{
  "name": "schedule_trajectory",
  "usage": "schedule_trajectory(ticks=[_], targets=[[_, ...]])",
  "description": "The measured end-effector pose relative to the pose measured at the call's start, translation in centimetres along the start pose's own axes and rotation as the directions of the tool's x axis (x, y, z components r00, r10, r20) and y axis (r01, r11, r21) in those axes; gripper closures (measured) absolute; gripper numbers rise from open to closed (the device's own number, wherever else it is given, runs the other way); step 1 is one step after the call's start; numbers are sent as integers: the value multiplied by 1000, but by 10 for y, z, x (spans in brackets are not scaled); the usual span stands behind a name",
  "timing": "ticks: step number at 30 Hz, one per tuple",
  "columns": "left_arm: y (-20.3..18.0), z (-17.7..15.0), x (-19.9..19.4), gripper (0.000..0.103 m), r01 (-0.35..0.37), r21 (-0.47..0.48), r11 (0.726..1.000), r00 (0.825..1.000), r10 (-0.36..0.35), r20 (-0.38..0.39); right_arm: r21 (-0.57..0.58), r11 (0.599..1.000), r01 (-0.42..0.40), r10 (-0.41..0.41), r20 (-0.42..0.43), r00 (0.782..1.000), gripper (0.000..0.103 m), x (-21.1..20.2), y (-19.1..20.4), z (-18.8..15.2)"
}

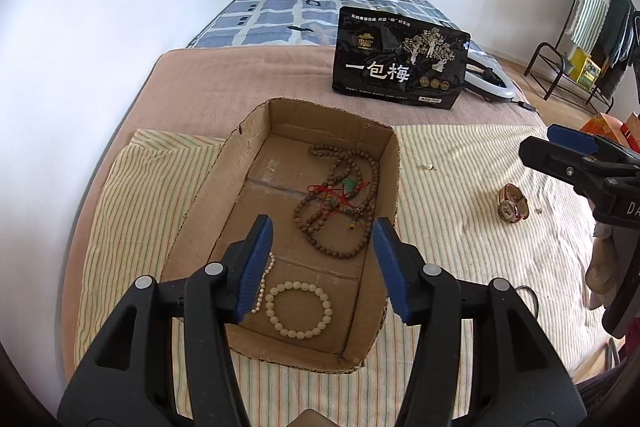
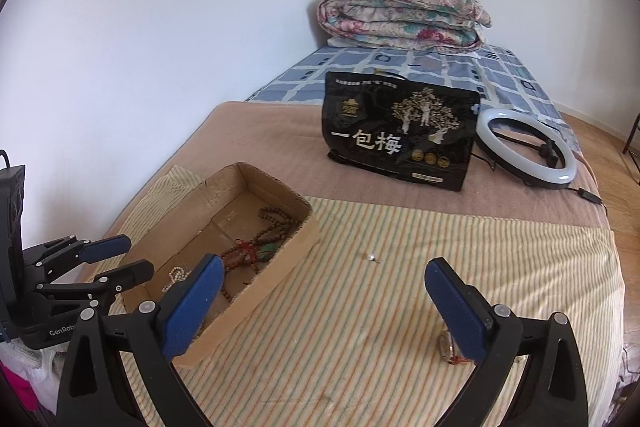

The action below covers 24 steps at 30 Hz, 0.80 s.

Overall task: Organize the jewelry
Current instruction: 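Open both tools to release the necklace and pendant into the box, then move the left tool to the red-strap watch while the right tool approaches a pearl earring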

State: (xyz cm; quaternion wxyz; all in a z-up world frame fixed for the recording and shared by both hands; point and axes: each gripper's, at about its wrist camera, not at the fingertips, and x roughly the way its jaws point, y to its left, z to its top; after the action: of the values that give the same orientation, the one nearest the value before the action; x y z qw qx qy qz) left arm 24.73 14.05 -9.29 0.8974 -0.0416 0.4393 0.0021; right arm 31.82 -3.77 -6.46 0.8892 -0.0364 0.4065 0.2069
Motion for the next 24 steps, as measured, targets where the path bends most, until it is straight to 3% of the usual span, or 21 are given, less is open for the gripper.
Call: schedule_trajectory(ticks=[13,24], targets=[[-57,7,5,49,72,50,996,997,-71,-15,68,979,191,-192,0,981,0,-58,-99,-28],[-113,14,26,49,145,85,986,989,-142,-45,176,950,258,-262,0,965,0,-71,-175,-62]])
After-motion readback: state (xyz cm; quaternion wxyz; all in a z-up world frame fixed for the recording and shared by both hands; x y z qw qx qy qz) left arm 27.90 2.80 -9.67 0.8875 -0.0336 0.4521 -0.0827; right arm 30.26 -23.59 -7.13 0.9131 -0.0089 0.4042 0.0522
